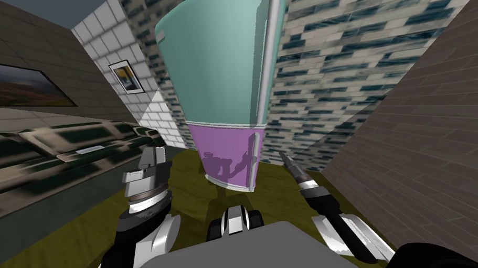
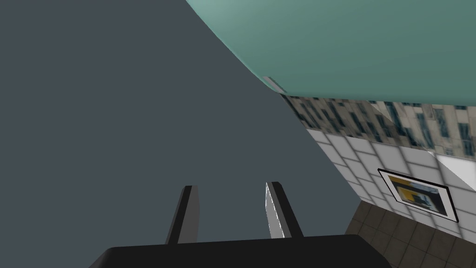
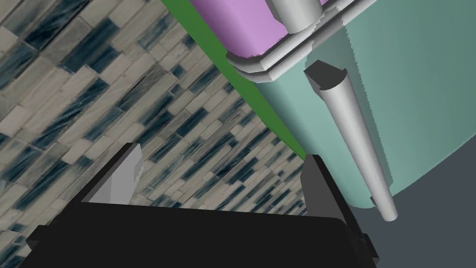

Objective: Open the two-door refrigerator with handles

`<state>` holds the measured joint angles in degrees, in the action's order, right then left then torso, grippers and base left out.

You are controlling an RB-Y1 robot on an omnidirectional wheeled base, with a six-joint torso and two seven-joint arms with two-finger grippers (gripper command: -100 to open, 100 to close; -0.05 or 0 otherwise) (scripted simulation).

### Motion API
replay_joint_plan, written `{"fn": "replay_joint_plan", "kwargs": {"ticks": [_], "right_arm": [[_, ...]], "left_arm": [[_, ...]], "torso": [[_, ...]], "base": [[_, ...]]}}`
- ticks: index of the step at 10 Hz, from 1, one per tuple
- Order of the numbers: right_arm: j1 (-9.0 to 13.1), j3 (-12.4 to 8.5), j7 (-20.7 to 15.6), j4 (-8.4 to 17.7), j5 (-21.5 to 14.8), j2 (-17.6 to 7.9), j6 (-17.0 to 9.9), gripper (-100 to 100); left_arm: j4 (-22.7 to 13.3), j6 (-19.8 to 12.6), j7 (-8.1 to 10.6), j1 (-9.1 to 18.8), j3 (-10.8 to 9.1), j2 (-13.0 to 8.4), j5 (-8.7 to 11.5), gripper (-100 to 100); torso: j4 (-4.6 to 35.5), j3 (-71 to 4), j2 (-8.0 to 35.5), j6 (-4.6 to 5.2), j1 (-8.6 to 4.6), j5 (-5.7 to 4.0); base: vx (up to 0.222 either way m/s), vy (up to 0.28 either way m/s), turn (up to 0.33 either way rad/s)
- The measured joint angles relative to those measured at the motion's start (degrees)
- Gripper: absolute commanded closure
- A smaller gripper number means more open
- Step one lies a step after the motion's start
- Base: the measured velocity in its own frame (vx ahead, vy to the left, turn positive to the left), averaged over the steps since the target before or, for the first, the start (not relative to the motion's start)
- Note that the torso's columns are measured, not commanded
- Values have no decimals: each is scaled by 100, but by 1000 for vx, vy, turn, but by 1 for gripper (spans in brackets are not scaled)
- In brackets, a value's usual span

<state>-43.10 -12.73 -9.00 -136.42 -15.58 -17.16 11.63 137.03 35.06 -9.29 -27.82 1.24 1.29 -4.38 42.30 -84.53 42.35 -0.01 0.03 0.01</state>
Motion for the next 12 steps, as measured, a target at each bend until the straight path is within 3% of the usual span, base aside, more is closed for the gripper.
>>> {"fn": "replay_joint_plan", "kwargs": {"ticks": [8,12], "right_arm": [[-804,-708,-242,-233,-621,-694,-945,-100],[-1259,-1128,-348,-308,-930,-1211,-1440,-100]], "left_arm": [[0,0,0,0,0,0,0,0],[0,0,0,0,0,0,0,0]], "torso": [[-2,-3,-6,0,-7,-2],[-1,-3,-5,0,1,0]], "base": [[118,94,-49],[113,108,-59]]}}
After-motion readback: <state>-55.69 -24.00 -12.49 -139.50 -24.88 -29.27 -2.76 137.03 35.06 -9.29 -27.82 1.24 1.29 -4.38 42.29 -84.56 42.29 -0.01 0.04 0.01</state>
